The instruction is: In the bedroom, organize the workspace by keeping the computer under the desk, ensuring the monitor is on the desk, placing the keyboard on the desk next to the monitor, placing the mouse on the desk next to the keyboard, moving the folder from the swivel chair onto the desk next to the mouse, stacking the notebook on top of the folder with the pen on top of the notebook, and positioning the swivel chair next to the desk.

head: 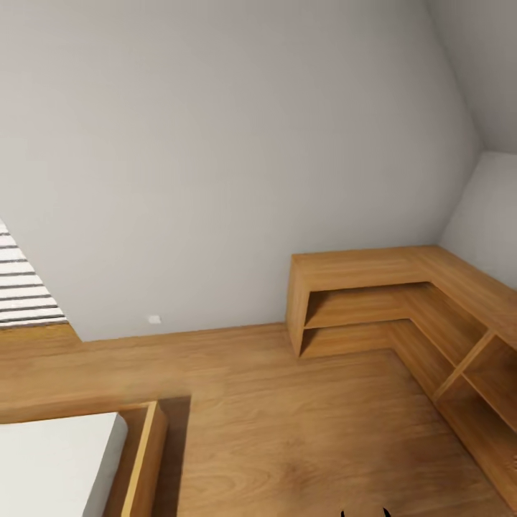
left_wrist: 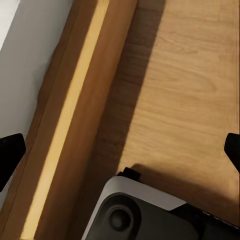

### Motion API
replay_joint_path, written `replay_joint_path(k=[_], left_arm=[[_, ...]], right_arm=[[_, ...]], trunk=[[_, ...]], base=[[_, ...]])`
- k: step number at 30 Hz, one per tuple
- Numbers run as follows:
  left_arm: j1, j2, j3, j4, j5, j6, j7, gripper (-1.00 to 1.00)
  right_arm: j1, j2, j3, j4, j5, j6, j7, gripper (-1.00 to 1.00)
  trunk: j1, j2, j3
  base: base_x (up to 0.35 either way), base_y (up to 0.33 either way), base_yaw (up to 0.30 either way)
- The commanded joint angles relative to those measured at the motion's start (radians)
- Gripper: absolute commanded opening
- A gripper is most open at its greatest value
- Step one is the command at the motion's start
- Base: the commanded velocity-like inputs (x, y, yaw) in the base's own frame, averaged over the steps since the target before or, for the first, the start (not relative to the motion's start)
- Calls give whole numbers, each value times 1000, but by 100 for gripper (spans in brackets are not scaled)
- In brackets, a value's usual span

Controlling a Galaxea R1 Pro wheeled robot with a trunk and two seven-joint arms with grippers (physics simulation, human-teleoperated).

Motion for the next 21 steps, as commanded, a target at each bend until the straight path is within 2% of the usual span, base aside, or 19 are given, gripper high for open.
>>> replay_joint_path(k=[1,12,21], left_arm=[[-1,1,-9,0,6,-4,7,100],[-1,2,-9,0,6,-4,7,100],[-1,2,-6,0,6,-4,7,100]], right_arm=[[-1,-1,9,0,-8,-3,-4,100],[-1,-5,10,3,-7,-33,-4,100],[-1,-7,11,3,-6,-38,-2,100]], trunk=[[1,-2,-1],[1,-2,4],[1,-2,10]], base=[[325,-96,-261],[326,-37,-273],[329,84,-277]])
